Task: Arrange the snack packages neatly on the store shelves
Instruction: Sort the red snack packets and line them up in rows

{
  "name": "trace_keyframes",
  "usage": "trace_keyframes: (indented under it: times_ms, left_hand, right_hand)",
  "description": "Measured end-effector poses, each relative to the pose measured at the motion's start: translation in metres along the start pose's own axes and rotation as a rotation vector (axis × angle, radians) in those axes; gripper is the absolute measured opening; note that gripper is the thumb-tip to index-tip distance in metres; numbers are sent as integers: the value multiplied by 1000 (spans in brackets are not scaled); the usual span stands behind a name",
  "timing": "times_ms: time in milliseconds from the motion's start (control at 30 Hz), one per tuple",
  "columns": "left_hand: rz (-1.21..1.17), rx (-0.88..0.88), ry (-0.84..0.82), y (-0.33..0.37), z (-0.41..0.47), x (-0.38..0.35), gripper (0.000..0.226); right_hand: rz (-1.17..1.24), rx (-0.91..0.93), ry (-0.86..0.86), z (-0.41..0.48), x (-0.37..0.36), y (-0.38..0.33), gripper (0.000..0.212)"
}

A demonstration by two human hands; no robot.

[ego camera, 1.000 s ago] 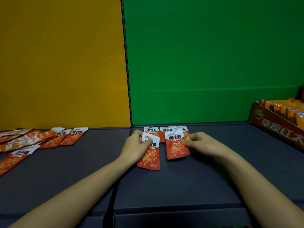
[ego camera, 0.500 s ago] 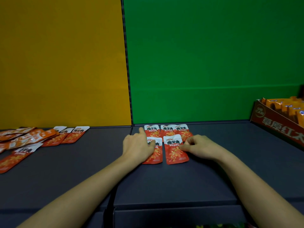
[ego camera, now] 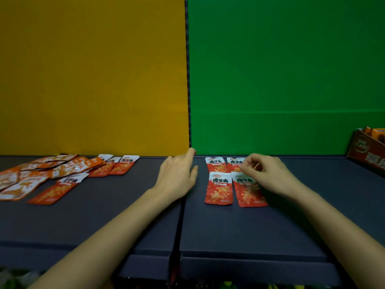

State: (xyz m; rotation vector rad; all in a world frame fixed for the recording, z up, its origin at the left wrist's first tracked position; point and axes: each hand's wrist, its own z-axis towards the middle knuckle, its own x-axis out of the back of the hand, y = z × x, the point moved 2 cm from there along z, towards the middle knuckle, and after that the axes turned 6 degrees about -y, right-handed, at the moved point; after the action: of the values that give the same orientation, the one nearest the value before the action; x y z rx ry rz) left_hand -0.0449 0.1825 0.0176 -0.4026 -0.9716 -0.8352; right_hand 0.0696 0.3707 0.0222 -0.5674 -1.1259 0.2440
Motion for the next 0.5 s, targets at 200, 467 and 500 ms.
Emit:
trace_keyframes:
  times_ms: [200,467,500]
  left_hand:
    - [75,29,-91,-69,-29,19,23]
    - [65,252,-134,-196,-58,43,23]
    - [81,254,-152,-207,-60,42,23]
  right_hand:
    - [-92,165,-147,24,-36,-75,6]
    - [-187,167,-284,67,-116,-164,19]
    - [-195,153,-299,72,-125,-170,19]
